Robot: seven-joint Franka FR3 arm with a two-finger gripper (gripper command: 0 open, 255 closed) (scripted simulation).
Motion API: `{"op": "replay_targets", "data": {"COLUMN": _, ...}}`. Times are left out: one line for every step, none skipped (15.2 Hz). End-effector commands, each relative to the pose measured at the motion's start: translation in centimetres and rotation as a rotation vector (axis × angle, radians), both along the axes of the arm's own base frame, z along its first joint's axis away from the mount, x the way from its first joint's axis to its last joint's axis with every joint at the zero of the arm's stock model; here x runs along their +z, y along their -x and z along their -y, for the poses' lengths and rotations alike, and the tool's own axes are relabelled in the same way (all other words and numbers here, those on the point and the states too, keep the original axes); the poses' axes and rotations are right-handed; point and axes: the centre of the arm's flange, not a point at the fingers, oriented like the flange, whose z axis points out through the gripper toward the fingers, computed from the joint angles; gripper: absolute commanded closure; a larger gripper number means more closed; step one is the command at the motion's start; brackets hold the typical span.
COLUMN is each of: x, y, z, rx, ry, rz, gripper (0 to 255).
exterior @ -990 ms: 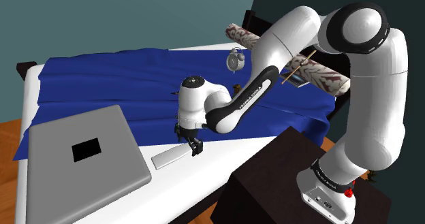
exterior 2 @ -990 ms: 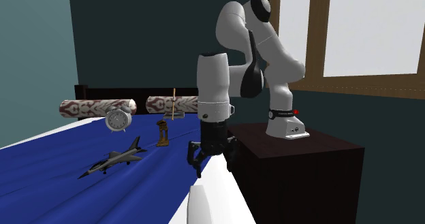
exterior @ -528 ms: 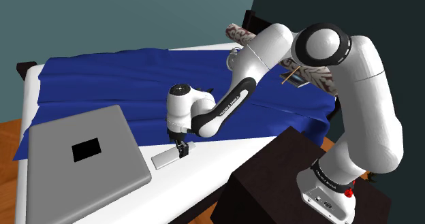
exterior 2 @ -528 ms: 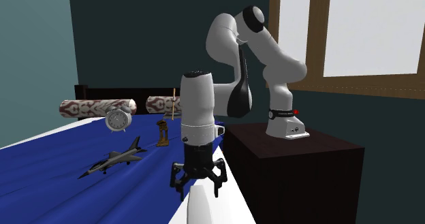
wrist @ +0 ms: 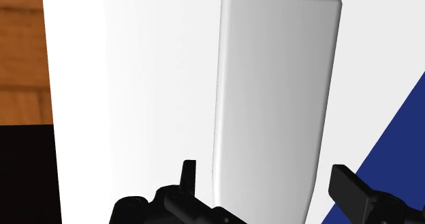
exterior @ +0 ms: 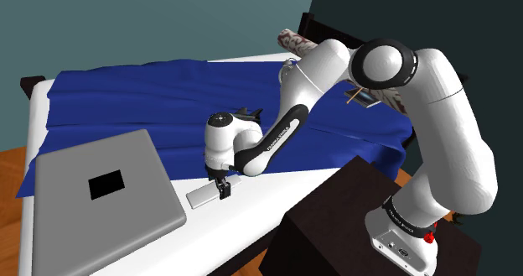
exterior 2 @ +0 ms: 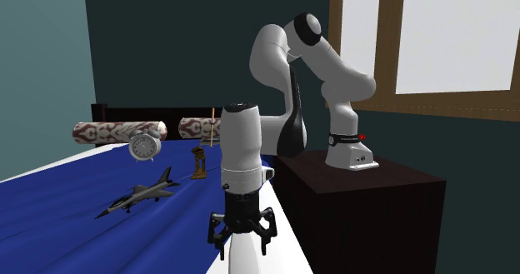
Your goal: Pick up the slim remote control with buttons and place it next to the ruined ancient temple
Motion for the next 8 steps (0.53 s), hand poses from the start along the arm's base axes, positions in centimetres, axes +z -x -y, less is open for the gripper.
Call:
{"op": "replay_targets", "data": {"x": -0.08, "y": 0.00, "z": -0.01, "rx": 0.000, "ry": 0.000, "rz": 0.000, "gripper": 0}}
{"op": "replay_targets", "data": {"x": -0.08, "y": 0.00, "z": -0.01, "rx": 0.000, "ry": 0.000, "rz": 0.000, "gripper": 0}}
{"op": "replay_targets", "data": {"x": -0.08, "y": 0.00, "z": -0.01, "rx": 0.000, "ry": 0.000, "rz": 0.000, "gripper": 0}}
{"op": "replay_targets", "data": {"x": -0.08, "y": 0.00, "z": -0.01, "rx": 0.000, "ry": 0.000, "rz": 0.000, "gripper": 0}}
{"op": "replay_targets", "data": {"x": -0.07, "y": 0.00, "z": -0.01, "rx": 0.000, "ry": 0.000, "rz": 0.000, "gripper": 0}}
{"op": "replay_targets", "data": {"x": -0.07, "y": 0.00, "z": -0.01, "rx": 0.000, "ry": 0.000, "rz": 0.000, "gripper": 255}}
{"op": "replay_targets", "data": {"x": -0.07, "y": 0.00, "z": -0.01, "rx": 0.000, "ry": 0.000, "rz": 0.000, "gripper": 255}}
{"op": "replay_targets", "data": {"x": -0.07, "y": -0.01, "z": -0.01, "rx": 0.000, "ry": 0.000, "rz": 0.000, "gripper": 255}}
